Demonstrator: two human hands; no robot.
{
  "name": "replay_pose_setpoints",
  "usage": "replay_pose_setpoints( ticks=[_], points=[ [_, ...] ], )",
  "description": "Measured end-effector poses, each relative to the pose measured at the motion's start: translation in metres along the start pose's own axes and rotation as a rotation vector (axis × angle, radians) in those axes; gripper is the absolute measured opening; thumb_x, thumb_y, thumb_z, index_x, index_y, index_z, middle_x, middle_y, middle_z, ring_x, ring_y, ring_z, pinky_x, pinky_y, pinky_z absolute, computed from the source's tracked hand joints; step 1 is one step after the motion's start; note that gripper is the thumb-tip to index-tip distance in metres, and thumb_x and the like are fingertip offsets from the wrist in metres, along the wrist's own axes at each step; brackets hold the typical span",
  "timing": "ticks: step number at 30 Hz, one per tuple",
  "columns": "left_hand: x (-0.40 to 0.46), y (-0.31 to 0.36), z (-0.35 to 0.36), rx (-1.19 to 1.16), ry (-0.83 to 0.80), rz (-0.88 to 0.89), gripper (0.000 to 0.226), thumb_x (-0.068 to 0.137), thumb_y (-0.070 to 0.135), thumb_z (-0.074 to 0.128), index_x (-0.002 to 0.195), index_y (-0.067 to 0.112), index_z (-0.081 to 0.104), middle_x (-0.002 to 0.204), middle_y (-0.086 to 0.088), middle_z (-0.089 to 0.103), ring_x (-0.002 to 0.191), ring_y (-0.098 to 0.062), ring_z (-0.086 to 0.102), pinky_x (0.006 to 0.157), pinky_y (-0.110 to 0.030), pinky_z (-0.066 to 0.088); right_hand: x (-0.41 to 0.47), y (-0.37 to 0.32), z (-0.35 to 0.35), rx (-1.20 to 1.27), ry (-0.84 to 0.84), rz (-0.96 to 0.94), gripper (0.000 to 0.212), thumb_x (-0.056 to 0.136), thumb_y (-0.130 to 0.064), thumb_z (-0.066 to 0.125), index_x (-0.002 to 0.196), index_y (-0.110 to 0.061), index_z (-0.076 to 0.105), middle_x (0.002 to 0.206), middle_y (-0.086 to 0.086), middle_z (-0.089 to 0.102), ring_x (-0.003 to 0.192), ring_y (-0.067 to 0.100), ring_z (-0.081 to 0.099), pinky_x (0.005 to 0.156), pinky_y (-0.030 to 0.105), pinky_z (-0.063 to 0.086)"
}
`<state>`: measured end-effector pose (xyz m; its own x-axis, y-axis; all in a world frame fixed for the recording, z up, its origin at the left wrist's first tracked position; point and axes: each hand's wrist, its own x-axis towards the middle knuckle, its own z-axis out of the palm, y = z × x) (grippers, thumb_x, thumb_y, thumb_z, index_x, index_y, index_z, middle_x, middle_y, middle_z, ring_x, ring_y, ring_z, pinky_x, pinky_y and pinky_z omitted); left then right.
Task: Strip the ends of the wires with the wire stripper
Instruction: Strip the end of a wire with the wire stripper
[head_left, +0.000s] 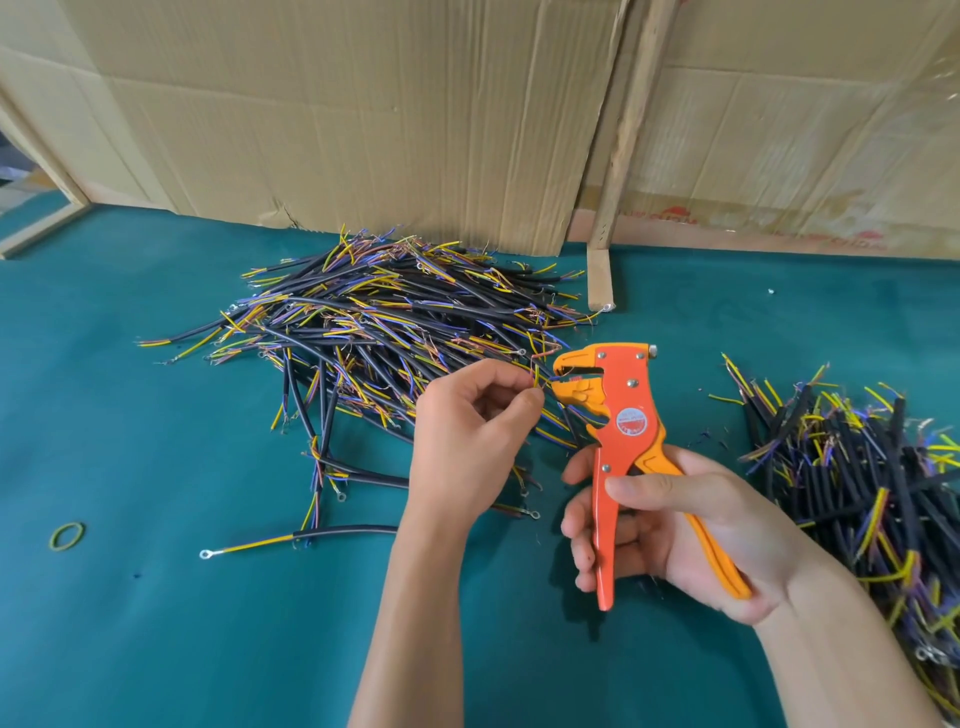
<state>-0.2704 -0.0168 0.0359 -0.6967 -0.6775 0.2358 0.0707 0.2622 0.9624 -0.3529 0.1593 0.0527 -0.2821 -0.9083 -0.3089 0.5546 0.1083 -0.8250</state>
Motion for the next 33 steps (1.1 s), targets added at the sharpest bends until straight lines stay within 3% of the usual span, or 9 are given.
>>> replay_pose_setpoints(
  ticks=[7, 16, 22, 29, 33],
  points=[
    [-0.0004, 0.0008, -0.0006, 0.020, -0.006, -0.001, 0.014, 0.086, 0.006, 0.073, 0.077, 0.017, 0.074, 0.059, 0.009, 0.062, 0.053, -0.004, 0.050, 0.054, -0.017, 0.041, 0.0009, 0.0010, 0.0011, 0.002, -0.014, 0.000, 0.028, 0.079, -0.013, 0.079, 0.103, -0.003, 0.067, 0.084, 0.027, 0.061, 0.068, 0.039, 0.062, 0.067, 0.050, 0.056],
    [-0.0008, 0.0008, -0.0005, 0.006, -0.014, -0.001, 0.011, 0.086, 0.008, 0.072, 0.079, 0.015, 0.075, 0.068, -0.010, 0.068, 0.055, -0.008, 0.051, 0.055, -0.019, 0.042, 0.0024, 0.0013, 0.0046, -0.005, 0.007, 0.018, 0.019, 0.081, -0.016, 0.077, 0.089, -0.007, 0.063, 0.074, 0.021, 0.056, 0.059, 0.034, 0.058, 0.059, 0.046, 0.055],
    [0.0001, -0.0001, -0.0002, -0.003, -0.013, 0.000, 0.011, 0.086, 0.008, 0.072, 0.078, 0.015, 0.075, 0.062, 0.001, 0.065, 0.052, -0.005, 0.049, 0.054, -0.017, 0.040, 0.0020, 0.0007, 0.0044, -0.035, 0.011, 0.014, 0.014, 0.085, -0.016, 0.072, 0.083, -0.008, 0.061, 0.070, 0.019, 0.053, 0.055, 0.032, 0.056, 0.052, 0.039, 0.053],
    [0.0001, -0.0004, -0.0004, -0.009, -0.021, 0.000, 0.013, 0.086, 0.006, 0.072, 0.077, 0.015, 0.075, 0.059, 0.008, 0.062, 0.047, -0.002, 0.046, 0.051, -0.013, 0.037, 0.0044, 0.0035, 0.0017, -0.087, 0.041, 0.023, 0.029, 0.078, -0.027, 0.081, 0.078, -0.010, 0.057, 0.066, 0.016, 0.049, 0.050, 0.030, 0.050, 0.054, 0.041, 0.045],
    [0.0005, -0.0007, -0.0008, -0.021, -0.016, 0.005, 0.009, 0.084, 0.013, 0.072, 0.077, 0.018, 0.074, 0.059, 0.010, 0.061, 0.048, -0.004, 0.046, 0.051, -0.015, 0.037, 0.0075, 0.0063, 0.0081, -0.037, 0.092, 0.007, 0.036, 0.075, -0.030, 0.084, 0.072, -0.013, 0.052, 0.059, 0.012, 0.042, 0.043, 0.025, 0.043, 0.047, 0.034, 0.043]
  ],
)
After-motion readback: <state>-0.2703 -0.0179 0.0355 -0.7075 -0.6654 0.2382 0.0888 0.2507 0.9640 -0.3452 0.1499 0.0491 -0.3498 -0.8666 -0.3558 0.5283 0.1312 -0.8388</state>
